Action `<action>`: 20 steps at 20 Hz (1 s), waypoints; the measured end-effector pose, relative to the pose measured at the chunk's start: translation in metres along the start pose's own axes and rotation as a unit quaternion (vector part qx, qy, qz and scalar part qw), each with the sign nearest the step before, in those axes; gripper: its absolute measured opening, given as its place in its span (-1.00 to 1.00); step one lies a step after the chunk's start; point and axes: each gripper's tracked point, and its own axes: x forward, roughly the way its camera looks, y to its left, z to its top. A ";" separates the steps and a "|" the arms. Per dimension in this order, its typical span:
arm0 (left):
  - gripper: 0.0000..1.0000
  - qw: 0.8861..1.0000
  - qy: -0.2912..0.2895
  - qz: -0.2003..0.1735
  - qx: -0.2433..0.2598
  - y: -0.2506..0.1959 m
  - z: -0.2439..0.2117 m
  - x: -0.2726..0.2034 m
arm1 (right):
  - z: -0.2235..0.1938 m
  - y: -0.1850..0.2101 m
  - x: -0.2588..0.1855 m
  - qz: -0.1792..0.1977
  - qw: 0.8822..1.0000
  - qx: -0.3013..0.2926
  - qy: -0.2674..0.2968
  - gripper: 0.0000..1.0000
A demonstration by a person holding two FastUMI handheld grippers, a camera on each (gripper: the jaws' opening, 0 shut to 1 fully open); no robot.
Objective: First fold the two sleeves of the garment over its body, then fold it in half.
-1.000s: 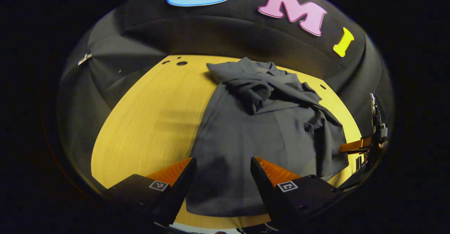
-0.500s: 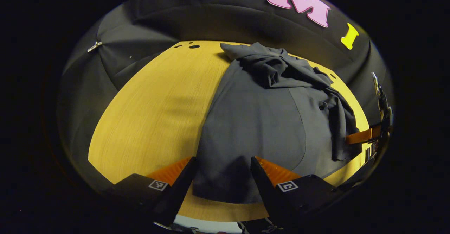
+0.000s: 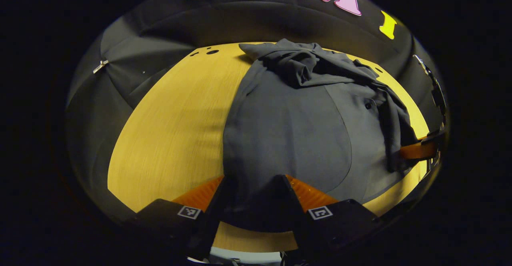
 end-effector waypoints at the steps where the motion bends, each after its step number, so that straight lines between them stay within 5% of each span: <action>1: 0.55 1.000 0.000 -0.007 0.013 -0.004 0.000 0.001 | 0.002 0.001 0.000 0.005 1.000 0.005 0.000 -0.50; 4: -0.25 0.998 -0.004 -0.023 0.055 -0.020 0.001 0.001 | 0.003 0.003 0.001 0.035 0.999 0.006 -0.002 -0.72; 5: -0.55 0.998 -0.005 -0.019 0.065 -0.020 0.003 0.001 | 0.002 0.004 0.004 0.046 0.999 0.003 -0.003 -1.00; 6: -0.84 0.997 -0.005 -0.023 0.072 -0.022 0.004 0.002 | 0.003 0.003 0.001 0.057 0.998 0.001 0.000 -0.89; 14: -0.89 0.995 -0.028 -0.079 -0.053 -0.037 0.043 -0.035 | 0.035 -0.002 -0.029 0.080 0.995 0.029 -0.052 -0.89; 20: -0.89 0.991 -0.080 -0.090 -0.053 -0.040 0.096 -0.060 | 0.093 0.000 -0.055 0.095 0.988 0.031 -0.115 -0.89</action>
